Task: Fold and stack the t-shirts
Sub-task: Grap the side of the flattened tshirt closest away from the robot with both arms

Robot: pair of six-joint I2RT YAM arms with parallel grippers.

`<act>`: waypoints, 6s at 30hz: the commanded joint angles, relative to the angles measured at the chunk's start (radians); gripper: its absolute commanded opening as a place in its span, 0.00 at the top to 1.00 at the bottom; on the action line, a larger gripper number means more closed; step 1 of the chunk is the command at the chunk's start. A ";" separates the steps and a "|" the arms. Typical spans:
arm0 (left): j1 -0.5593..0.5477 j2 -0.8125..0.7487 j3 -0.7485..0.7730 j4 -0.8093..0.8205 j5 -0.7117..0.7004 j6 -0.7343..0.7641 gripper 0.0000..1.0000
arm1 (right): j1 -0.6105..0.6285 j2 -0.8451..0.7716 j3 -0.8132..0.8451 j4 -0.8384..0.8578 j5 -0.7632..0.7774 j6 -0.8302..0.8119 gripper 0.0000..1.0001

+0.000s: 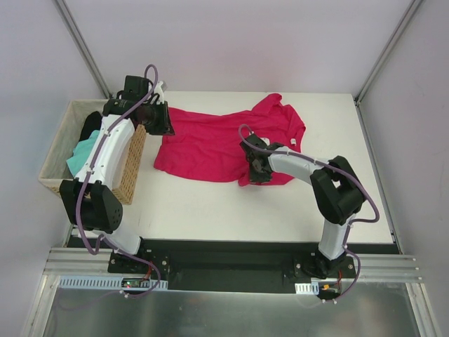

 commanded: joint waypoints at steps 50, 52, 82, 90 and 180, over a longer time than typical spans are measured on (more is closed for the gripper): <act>-0.009 0.044 0.090 -0.035 -0.024 0.036 0.88 | -0.127 0.187 0.455 -0.203 0.078 -0.228 0.99; -0.009 0.047 0.090 -0.035 -0.021 0.036 0.87 | -0.140 0.207 0.498 -0.223 0.078 -0.259 0.96; -0.017 0.070 0.111 -0.032 0.025 0.007 0.89 | -0.040 -0.163 0.178 -0.199 0.158 -0.100 0.71; -0.022 0.047 0.087 -0.032 0.015 0.007 0.89 | 0.044 -0.098 0.141 -0.151 0.098 -0.044 0.73; -0.023 0.080 0.140 -0.090 -0.007 0.024 0.88 | 0.055 0.035 0.219 -0.109 0.190 -0.004 0.97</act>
